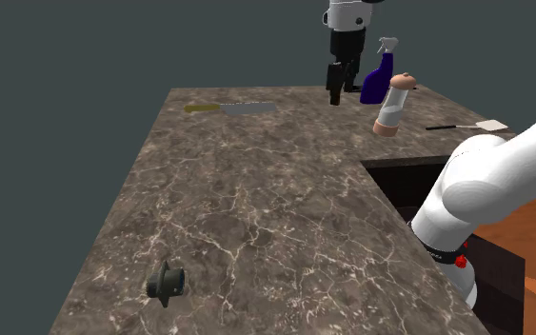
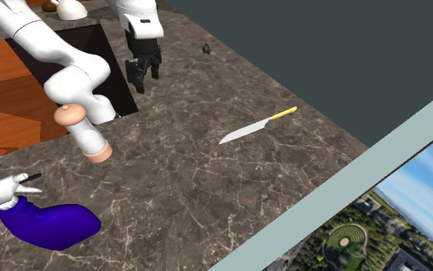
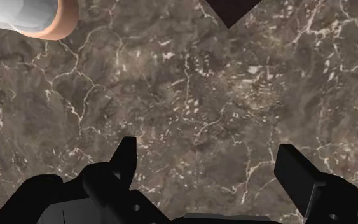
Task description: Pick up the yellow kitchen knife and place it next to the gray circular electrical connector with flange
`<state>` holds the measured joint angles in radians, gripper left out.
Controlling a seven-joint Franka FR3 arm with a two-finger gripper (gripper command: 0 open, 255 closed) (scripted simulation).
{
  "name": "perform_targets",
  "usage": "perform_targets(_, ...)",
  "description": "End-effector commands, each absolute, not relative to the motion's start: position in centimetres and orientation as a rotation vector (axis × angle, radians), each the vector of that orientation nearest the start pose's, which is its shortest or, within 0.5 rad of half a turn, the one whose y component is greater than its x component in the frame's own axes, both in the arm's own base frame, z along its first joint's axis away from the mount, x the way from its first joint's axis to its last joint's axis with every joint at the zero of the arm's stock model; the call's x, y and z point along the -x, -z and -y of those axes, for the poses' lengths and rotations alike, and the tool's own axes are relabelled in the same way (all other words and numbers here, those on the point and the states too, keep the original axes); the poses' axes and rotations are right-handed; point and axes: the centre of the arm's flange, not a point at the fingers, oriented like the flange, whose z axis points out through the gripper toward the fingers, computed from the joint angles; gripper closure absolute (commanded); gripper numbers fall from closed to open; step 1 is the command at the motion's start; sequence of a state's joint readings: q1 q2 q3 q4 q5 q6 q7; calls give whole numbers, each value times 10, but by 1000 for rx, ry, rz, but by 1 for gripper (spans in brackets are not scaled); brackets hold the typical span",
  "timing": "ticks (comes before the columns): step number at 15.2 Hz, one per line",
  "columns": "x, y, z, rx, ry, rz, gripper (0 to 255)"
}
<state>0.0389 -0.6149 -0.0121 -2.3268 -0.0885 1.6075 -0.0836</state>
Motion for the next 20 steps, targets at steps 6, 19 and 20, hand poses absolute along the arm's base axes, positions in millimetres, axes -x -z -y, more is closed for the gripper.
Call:
perform_targets(6,-441,-531,9,3164,-137,484,0)
perform_targets(19,-598,-493,-20,3010,-76,996,0)
perform_targets(20,-609,-490,-25,2995,-71,1034,0)
